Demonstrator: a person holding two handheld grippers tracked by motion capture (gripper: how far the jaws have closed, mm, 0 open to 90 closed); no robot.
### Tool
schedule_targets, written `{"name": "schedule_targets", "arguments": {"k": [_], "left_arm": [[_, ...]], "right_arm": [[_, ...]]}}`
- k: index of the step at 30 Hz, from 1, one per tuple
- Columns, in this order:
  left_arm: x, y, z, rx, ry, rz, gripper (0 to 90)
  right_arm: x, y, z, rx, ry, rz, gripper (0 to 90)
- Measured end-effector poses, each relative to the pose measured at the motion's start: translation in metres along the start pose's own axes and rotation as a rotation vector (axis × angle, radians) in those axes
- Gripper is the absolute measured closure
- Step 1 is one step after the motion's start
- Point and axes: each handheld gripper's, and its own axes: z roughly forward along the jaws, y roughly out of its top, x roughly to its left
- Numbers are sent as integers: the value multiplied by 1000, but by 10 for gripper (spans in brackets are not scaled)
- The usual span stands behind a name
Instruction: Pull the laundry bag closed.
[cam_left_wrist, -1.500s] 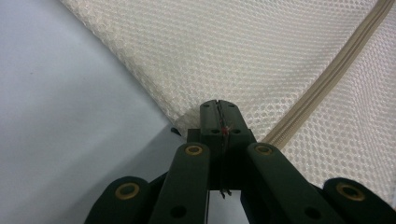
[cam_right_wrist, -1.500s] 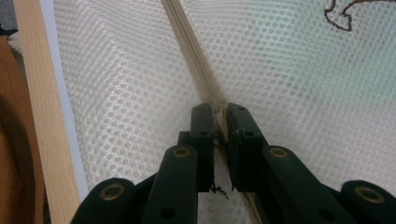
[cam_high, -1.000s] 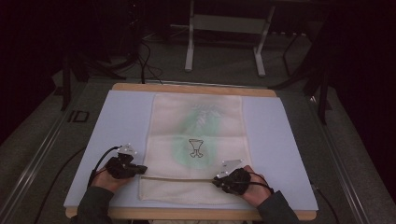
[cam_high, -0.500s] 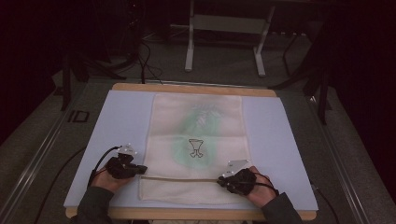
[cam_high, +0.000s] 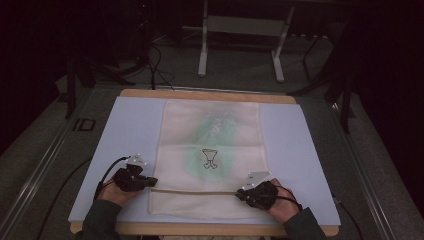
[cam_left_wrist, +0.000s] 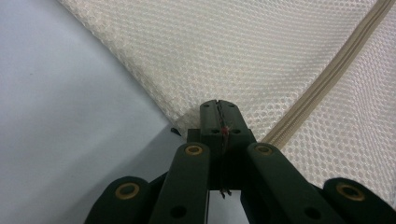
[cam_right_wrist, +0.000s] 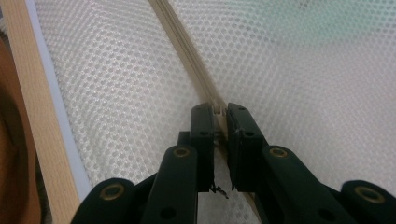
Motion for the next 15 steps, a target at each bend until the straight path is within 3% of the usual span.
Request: {"name": "schedule_targets", "arguments": {"k": [15], "left_arm": [[0,0,0,2,3,1,900]], "right_arm": [[-5,-11,-9,0,-11,22,822]]}}
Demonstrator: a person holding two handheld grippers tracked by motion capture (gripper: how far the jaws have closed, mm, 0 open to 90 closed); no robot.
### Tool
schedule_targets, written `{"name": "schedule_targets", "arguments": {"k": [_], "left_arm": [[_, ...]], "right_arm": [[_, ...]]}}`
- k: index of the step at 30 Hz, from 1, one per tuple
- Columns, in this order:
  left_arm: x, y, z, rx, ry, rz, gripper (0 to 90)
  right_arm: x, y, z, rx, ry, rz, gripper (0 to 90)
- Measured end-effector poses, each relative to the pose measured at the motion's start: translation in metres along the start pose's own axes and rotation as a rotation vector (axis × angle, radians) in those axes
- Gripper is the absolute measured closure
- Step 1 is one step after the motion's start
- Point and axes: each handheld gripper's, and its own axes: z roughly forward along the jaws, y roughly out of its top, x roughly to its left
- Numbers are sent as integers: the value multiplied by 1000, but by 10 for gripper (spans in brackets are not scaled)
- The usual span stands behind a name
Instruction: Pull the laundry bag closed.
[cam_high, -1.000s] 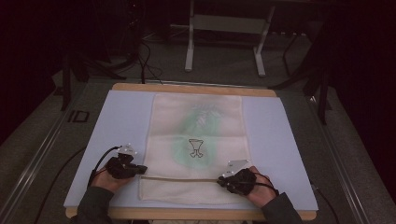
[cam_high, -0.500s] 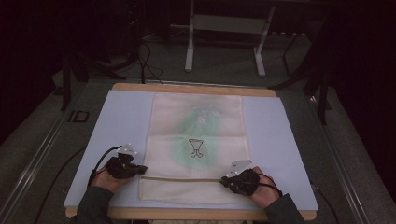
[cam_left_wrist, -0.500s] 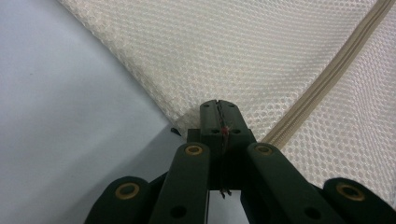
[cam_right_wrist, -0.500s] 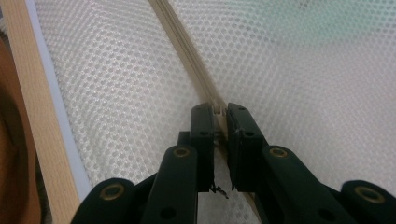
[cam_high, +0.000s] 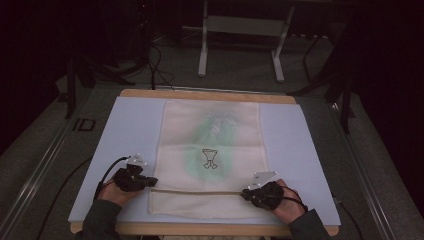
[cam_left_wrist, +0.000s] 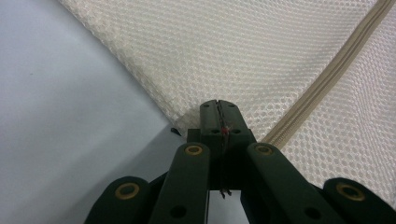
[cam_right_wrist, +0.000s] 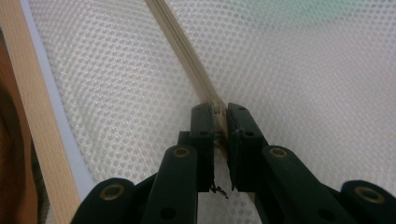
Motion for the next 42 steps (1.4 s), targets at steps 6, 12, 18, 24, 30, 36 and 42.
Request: {"name": "schedule_targets", "arguments": {"k": [6,12,18,24,30,36,42], "left_arm": [[0,0,0,1,0,0,900],[0,0,0,1,1,0,900],[0,0,0,1,1,1,900],[0,0,0,1,0,0,900],[0,0,0,1,0,-1,900],[0,0,0,2,0,2,900],[0,1,0,6,3,5,900]], "right_arm": [[-2,-3,-4,-2,-9,6,822],[-3,-8,-7,0,-12,20,821],[-5,-12,-10,0,-21,27,822],[-8,-18,-16,-4,-28,45,822],[-11,-22,-19,1,-34,56,822],[-14,-26,-23,6,-34,53,822],[-18,-26,-26,14,-18,36,822]]}}
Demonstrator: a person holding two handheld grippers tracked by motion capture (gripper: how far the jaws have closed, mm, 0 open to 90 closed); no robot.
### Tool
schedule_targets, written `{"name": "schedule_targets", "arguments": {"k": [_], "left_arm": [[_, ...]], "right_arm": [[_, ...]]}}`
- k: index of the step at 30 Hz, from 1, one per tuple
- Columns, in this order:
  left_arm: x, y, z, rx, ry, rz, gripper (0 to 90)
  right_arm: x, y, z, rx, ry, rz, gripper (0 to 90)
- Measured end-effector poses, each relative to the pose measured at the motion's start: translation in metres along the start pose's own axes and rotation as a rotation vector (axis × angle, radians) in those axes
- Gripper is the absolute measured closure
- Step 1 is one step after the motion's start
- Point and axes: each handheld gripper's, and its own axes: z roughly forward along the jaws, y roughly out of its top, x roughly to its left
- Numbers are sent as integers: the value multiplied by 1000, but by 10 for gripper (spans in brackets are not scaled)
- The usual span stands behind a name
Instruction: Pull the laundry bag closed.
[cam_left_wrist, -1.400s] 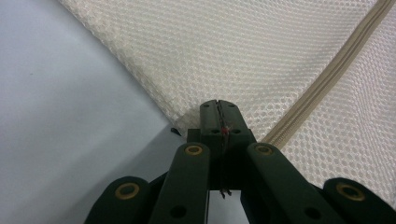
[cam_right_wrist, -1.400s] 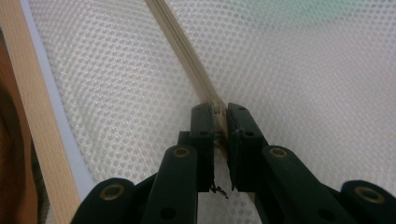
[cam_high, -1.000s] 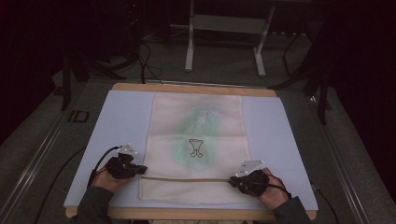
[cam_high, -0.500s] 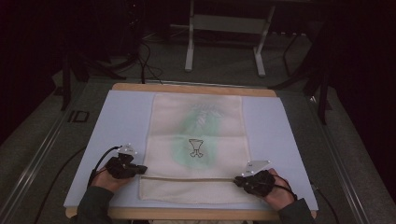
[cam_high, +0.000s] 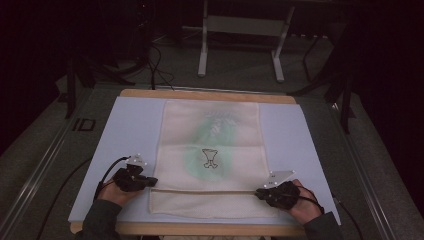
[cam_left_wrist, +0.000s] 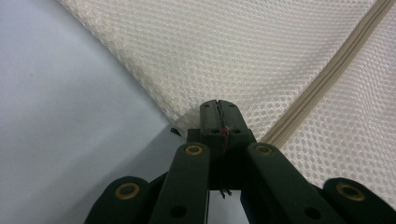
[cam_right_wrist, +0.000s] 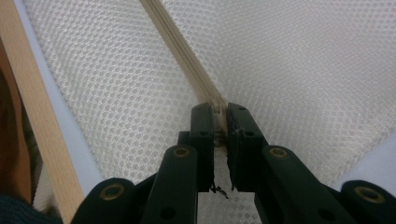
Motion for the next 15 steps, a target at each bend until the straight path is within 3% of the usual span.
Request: {"name": "schedule_targets", "arguments": {"k": [9,12,15], "left_arm": [[0,0,0,0,0,0,900],[0,0,0,0,0,0,900],[0,0,0,-1,-1,-2,900]], "right_arm": [[-8,-7,-6,2,27,5,822],[-10,-9,-5,42,6,-3,823],[-17,-20,-12,31,3,35,823]]}}
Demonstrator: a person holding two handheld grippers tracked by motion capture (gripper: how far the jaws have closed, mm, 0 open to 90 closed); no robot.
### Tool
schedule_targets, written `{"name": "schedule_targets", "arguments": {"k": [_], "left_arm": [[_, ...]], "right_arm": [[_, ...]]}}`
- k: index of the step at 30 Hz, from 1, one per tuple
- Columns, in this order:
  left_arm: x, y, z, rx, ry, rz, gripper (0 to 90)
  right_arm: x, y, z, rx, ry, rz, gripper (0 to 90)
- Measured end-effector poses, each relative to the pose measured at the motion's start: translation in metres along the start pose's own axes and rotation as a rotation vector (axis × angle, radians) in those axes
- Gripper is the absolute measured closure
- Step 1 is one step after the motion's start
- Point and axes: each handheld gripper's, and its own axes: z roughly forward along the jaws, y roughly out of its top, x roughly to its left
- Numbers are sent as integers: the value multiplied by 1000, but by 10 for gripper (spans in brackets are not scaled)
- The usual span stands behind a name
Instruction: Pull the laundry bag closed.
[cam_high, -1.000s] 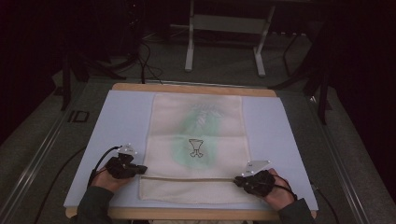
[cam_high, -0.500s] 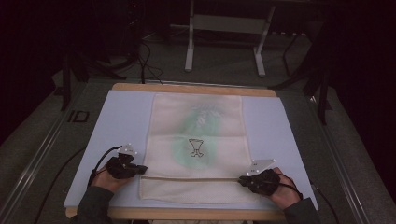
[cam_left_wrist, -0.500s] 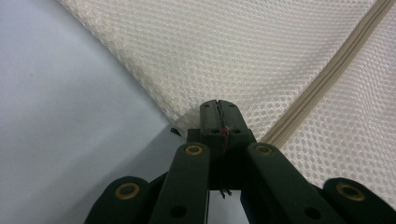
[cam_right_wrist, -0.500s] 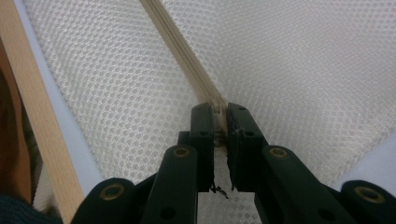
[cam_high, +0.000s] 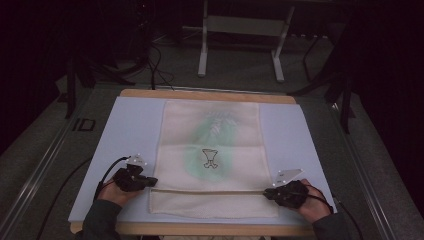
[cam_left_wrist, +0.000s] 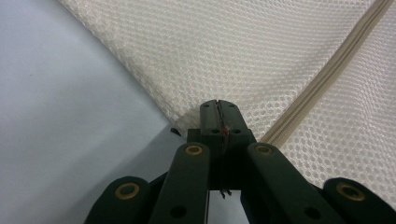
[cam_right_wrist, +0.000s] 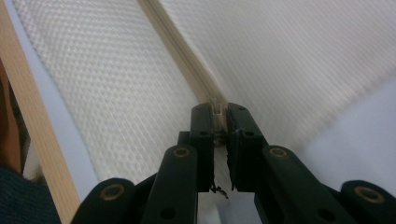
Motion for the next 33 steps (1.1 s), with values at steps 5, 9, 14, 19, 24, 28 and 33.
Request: {"name": "schedule_targets", "arguments": {"k": [5,9,14,19,24,28,33], "left_arm": [[0,0,0,1,2,2,900],[1,-1,0,-6,-7,-8,900],[1,0,0,-4,-7,-13,899],[1,-1,0,-10,-12,-9,897],[-2,0,-2,-12,6,32,895],[-2,0,-3,-24,9,37,887],[-3,-1,-9,-64,45,40,884]], "right_arm": [[-6,-7,-8,-30,21,20,823],[-6,-6,-7,-28,24,25,821],[-6,-5,-9,-53,34,32,722],[-9,-8,-17,-95,11,72,694],[-12,-9,-18,-114,-16,105,650],[-12,-9,-17,-121,-27,107,622],[-16,-12,-16,-135,-50,134,604]]}}
